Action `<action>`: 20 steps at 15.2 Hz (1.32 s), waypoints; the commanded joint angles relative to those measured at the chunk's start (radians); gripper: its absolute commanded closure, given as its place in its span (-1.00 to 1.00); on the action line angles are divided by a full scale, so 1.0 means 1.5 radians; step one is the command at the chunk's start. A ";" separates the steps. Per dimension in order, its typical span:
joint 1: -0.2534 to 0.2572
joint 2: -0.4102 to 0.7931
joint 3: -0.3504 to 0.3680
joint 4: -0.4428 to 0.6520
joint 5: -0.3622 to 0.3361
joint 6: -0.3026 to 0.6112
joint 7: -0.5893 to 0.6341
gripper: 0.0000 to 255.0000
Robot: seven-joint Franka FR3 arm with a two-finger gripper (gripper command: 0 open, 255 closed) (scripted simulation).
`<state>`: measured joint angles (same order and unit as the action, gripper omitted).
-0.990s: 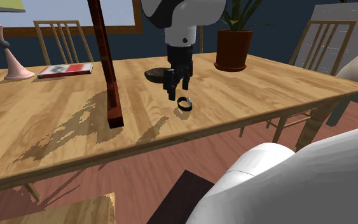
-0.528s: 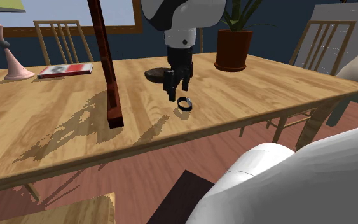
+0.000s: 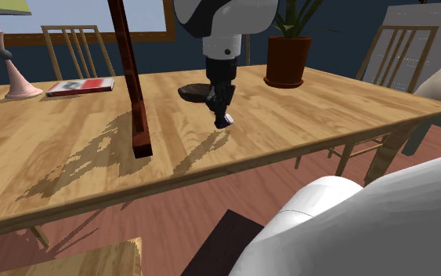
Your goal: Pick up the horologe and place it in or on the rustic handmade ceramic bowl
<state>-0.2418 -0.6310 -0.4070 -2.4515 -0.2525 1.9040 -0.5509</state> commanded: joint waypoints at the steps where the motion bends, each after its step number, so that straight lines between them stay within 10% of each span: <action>1: 0.000 0.000 0.000 0.000 0.000 0.000 0.000 1.00; 2: 0.000 0.000 0.000 0.000 0.000 0.000 0.000 1.00; 3: 0.000 0.000 0.000 0.000 0.000 0.000 0.000 -1.00; 8: -0.106 -0.234 0.279 -0.186 -0.166 0.058 0.319 -1.00; 20: -0.128 -0.201 0.250 -0.228 -0.202 0.139 0.329 -1.00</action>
<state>-0.4341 -0.9331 -0.0316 -2.7932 -0.5552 2.1117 -0.0575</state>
